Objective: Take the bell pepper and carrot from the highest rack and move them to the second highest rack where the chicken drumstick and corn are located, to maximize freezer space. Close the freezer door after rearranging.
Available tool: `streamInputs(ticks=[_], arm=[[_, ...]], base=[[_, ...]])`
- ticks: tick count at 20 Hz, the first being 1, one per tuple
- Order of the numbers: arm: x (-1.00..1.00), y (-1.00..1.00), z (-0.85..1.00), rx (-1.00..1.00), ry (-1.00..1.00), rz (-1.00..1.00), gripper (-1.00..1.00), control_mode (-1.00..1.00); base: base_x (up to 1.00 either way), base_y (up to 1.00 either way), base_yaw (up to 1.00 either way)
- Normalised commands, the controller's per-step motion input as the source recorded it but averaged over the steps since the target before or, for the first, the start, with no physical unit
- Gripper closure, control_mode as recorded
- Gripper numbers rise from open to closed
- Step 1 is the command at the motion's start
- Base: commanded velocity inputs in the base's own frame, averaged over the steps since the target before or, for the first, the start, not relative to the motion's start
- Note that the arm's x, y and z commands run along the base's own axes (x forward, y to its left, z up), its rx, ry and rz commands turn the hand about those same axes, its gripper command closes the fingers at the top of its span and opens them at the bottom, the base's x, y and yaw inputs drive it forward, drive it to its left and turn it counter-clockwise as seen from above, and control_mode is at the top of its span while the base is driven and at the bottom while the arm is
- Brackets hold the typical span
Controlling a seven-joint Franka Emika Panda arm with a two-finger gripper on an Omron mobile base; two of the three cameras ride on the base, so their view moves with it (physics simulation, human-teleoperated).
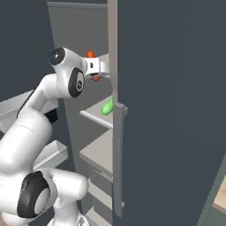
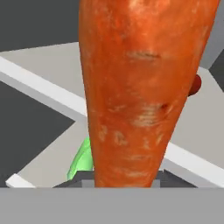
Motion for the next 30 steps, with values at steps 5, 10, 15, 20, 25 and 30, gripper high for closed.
streamInputs(ticks=[5, 10, 15, 20, 25, 30], arm=[[-0.99, 0.06, -0.08, 0.0, 0.3, -0.1, 1.0, -1.0], [-0.75, 0.08, -0.19, 0.0, 0.28, -0.05, 1.0, -1.0], [-0.22, 0.05, -0.76, 0.0, 0.02, 0.0, 1.0, -1.0], [0.22, 0.0, -0.67, 0.0, 0.0, 0.0, 1.0, -1.0], [0.71, -0.04, -0.4, 0.0, 0.0, -0.03, 1.0, -1.0], [0.91, -0.14, -0.13, 0.0, 0.13, -0.07, 1.0, -1.0]], base=[[0.0, 0.0, 0.0], [0.0, 0.0, 0.0], [0.0, 0.0, 0.0], [0.0, 0.0, 0.0], [0.0, 0.0, 0.0], [0.0, 0.0, 0.0]])
